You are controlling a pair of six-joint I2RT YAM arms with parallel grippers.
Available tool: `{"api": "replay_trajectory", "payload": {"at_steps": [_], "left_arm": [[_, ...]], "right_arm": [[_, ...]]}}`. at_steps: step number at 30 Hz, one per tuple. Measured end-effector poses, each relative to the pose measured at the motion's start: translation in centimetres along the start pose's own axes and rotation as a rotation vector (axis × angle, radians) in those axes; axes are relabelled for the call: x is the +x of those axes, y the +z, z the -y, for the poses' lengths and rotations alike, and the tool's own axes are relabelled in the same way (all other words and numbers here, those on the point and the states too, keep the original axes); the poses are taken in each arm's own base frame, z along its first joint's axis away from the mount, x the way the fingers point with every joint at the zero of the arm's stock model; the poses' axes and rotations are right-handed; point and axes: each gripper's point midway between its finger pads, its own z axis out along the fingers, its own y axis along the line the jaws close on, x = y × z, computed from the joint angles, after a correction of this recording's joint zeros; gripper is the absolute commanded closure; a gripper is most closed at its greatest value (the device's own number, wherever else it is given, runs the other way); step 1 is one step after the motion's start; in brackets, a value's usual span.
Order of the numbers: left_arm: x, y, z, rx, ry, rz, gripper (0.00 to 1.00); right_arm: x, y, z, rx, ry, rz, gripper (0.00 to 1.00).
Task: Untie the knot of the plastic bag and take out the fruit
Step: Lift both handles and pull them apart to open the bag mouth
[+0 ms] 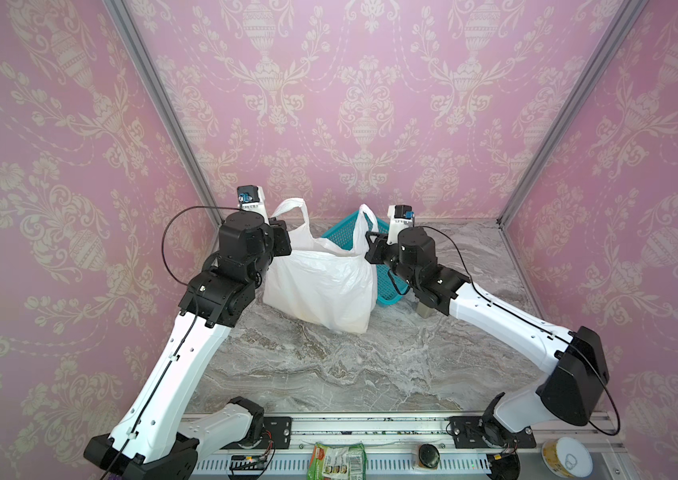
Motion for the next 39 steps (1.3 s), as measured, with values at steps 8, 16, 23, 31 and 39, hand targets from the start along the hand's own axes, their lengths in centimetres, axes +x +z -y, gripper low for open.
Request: {"api": "replay_trajectory", "payload": {"at_steps": [8,16,23,31,39], "left_arm": [[-1.0,-1.1,-1.6,-0.078,0.006,0.006,1.0],[9.0,-2.6,-5.0,-0.132,-0.036,-0.14,0.99],[14.3,-2.8,-3.6,-0.024,-0.069,-0.309,0.94],[13.3,-5.0,-3.6,0.022,-0.091,-0.264,0.37],[12.6,-9.2,-6.1,0.018,-0.124,-0.105,0.19]], "right_arm": [[-2.5,6.0,-4.2,-0.04,-0.033,-0.007,1.0],[3.6,5.9,-3.1,-0.037,-0.111,-0.128,1.0],[12.2,0.7,1.3,0.065,-0.188,-0.254,1.0],[10.4,-3.3,3.5,0.125,-0.157,-0.185,0.76],[10.2,-5.3,3.4,0.142,-0.132,-0.197,0.1]]}}
